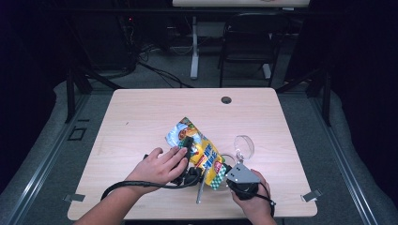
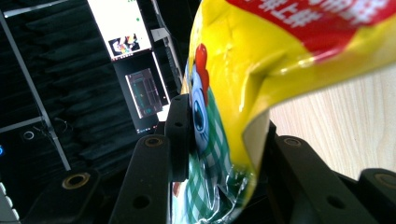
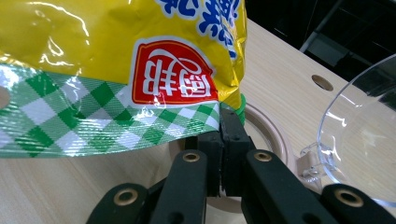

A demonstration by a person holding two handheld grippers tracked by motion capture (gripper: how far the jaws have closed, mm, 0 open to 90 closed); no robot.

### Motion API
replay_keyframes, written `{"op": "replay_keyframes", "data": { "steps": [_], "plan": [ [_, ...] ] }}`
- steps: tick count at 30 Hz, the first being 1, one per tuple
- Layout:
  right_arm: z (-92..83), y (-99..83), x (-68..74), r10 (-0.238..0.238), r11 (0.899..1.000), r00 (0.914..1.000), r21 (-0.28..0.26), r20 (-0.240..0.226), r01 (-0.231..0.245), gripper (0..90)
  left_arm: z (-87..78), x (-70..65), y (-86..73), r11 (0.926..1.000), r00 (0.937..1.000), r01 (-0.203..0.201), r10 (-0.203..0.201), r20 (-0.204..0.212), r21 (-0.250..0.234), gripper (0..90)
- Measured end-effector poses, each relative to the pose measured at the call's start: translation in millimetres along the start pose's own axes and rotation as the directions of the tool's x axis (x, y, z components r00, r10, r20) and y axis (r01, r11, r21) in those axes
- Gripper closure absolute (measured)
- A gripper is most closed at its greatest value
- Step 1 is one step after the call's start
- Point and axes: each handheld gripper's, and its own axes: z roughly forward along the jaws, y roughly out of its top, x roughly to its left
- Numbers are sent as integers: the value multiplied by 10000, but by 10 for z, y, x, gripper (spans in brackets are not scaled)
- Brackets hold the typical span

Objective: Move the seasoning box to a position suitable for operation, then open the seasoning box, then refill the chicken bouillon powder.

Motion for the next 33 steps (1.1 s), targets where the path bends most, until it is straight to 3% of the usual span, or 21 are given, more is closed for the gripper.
{"op": "replay_keyframes", "data": {
  "steps": [33],
  "plan": [
    [-19, 5, -23, 23, 10000, 10000, -65, 71, -23, 894, -14, 75, 43, 9976, 9975, -685, 685, -173, 28, 714]
  ]
}}
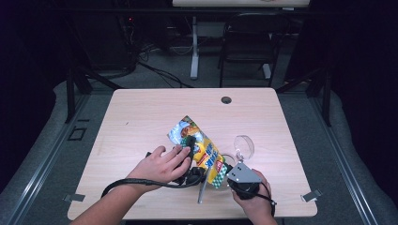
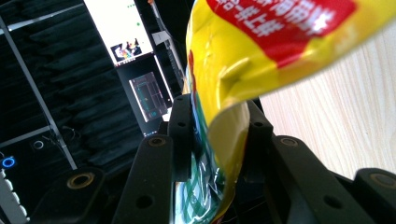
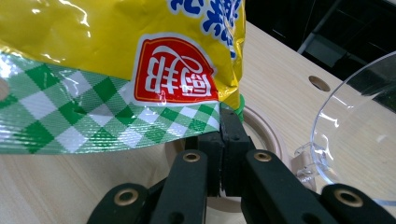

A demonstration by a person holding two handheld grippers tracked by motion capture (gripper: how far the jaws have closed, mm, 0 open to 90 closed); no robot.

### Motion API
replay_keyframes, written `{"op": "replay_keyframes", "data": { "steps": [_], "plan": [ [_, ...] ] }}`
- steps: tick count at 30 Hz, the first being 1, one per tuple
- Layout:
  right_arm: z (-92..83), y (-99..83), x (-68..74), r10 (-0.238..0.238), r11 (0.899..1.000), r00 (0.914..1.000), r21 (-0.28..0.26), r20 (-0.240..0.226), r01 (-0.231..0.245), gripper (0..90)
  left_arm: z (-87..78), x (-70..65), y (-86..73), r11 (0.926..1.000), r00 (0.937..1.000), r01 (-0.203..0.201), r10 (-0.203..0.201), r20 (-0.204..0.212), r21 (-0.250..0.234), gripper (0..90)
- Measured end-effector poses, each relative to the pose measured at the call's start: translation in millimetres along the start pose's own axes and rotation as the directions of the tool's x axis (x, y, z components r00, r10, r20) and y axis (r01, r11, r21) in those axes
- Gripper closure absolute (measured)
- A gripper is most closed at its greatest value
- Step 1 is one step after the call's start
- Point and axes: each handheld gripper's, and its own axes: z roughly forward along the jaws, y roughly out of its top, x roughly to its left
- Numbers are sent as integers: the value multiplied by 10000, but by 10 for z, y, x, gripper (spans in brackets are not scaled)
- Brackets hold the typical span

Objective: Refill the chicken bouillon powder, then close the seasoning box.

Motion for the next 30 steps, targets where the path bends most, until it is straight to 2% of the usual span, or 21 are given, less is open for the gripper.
{"op": "replay_keyframes", "data": {
  "steps": [17, 19, 30],
  "plan": [
    [3, 3, 10, -26, 10000, 10000, -36, -17, 26, 895, -22, 20, 10, 10000, 10000, -95, 95, -23, -11, 726],
    [3, 3, 11, -12, 10000, 10000, -45, -9, 12, 895, -21, 18, 10, 10000, 10000, 24, -24, 19, -8, 728],
    [-1, 5, 8, 7, 10000, 10000, -40, -50, -7, 895, -24, 48, 19, 9999, 9999, -98, 98, 24, -50, 735]
  ]
}}
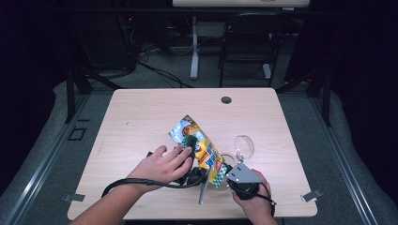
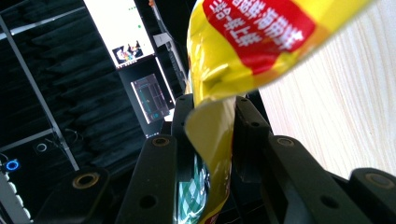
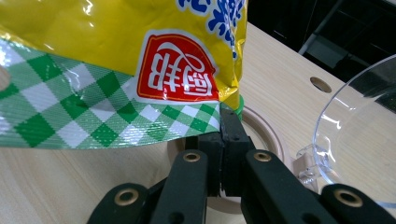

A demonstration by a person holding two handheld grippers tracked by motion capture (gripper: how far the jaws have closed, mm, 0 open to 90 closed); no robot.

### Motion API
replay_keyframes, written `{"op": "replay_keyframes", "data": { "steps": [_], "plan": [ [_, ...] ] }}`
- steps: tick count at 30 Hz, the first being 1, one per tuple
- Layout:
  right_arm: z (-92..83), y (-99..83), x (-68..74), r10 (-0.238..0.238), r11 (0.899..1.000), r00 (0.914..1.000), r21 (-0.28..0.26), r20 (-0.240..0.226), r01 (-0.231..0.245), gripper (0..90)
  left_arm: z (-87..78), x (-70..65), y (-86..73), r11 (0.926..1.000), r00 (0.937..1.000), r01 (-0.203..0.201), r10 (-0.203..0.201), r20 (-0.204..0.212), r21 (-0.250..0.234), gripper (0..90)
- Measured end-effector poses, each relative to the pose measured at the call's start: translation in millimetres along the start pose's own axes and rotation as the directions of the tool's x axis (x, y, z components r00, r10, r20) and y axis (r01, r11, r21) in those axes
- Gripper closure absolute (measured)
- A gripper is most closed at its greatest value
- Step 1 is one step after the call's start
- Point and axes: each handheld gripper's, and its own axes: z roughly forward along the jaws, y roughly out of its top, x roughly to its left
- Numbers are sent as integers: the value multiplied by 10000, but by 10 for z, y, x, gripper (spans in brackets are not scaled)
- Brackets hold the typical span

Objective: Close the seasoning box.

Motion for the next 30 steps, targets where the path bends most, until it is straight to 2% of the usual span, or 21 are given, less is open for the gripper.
{"op": "replay_keyframes", "data": {
  "steps": [2, 6, 13, 20, 26, 30],
  "plan": [
    [-2, -2, -5, 40, 10000, 10000, -25, -17, -40, 895, 0, 2, 2, 10000, 10000, 64, -64, -1, -41, 736],
    [-5, -6, -15, 69, 10000, 10000, 12, 10, -69, 896, -6, 17, 14, 10000, 10000, -76, 75, -43, -36, 739],
    [-2, -4, -13, 99, 9999, 10000, -31, -5, -99, 896, -6, 27, 13, 9999, 9999, 105, -104, 19, -125, 745],
    [-2, -4, -13, 85, 10000, 10000, -17, -5, -85, 896, -18, 56, 27, 9999, 9999, -155, 156, 33, -58, 760],
    [-4, -5, -15, 101, 9999, 9999, -36, 2, -101, 896, -28, 60, 32, 9999, 10000, -64, 64, 9, -138, 772],
    [1, -7, -12, 111, 9999, 9999, -45, 10, -111, 896, -35, 80, 36, 9999, 9999, -83, 85, 136, -147, 781]
  ]
}}
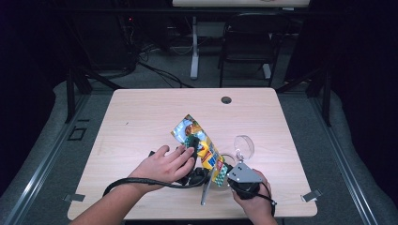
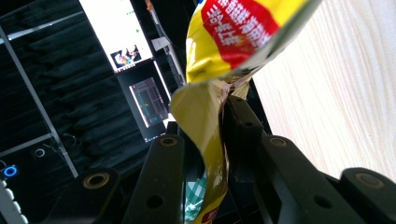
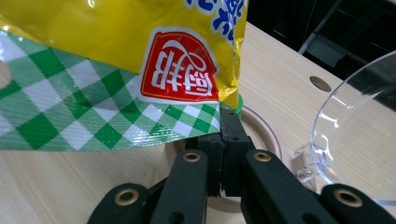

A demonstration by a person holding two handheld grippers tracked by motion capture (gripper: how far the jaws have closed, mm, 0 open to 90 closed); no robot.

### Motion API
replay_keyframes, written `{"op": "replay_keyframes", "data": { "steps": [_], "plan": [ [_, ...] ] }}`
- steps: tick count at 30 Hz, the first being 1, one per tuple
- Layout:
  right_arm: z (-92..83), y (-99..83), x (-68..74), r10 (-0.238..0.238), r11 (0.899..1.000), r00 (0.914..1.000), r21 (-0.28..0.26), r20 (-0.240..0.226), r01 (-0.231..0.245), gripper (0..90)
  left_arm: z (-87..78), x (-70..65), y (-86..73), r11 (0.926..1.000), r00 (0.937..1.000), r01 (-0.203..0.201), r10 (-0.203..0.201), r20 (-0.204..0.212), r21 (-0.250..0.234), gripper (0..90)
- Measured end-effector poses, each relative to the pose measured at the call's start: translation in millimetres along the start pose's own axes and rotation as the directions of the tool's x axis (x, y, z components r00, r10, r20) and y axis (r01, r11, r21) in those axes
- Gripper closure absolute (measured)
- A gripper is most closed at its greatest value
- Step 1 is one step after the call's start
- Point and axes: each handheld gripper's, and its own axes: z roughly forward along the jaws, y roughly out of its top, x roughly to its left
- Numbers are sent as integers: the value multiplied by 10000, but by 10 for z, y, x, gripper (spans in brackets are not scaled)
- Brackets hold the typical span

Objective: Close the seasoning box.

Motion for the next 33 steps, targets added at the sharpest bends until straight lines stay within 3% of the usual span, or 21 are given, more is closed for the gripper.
{"op": "replay_keyframes", "data": {
  "steps": [12, 14, 15, 18, 21, 25, 32, 33],
  "plan": [
    [-5, 2, -6, 8, 10000, 10000, 6, -9, -8, 896, -21, 14, 8, 9999, 9998, -170, 170, -117, -17, 789],
    [-7, 3, -7, 10, 10000, 10000, 9, 8, -10, 896, -19, 11, 10, 10000, 10000, -8, 7, -88, -55, 789],
    [-7, 2, -7, 4, 10000, 10000, 12, 1, -4, 896, -26, 26, 15, 9998, 9997, -216, 216, -115, 35, 790],
    [-7, 2, -7, -5, 10000, 10000, 19, -2, 5, 896, -30, 44, 23, 9995, 9995, -309, 309, -62, 45, 791],
    [-8, 3, -4, 8, 10000, 10000, -1, -22, -8, 896, -22, 39, 22, 9999, 9999, -117, 116, -95, -99, 793],
    [-8, 4, 1, -27, 10000, 10000, 22, -3, 27, 896, -30, 59, 35, 9994, 9993, -344, 343, -154, -62, 796],
    [-12, 4, 0, -4, 10000, 10000, -30, 21, 4, 896, -37, 72, 43, 9995, 9994, -274, 270, -227, -158, 806],
    [-13, 5, 0, -19, 10000, 10000, -23, 23, 19, 896, -41, 84, 48, 9990, 9988, -445, 443, -212, -100, 807]
  ]
}}
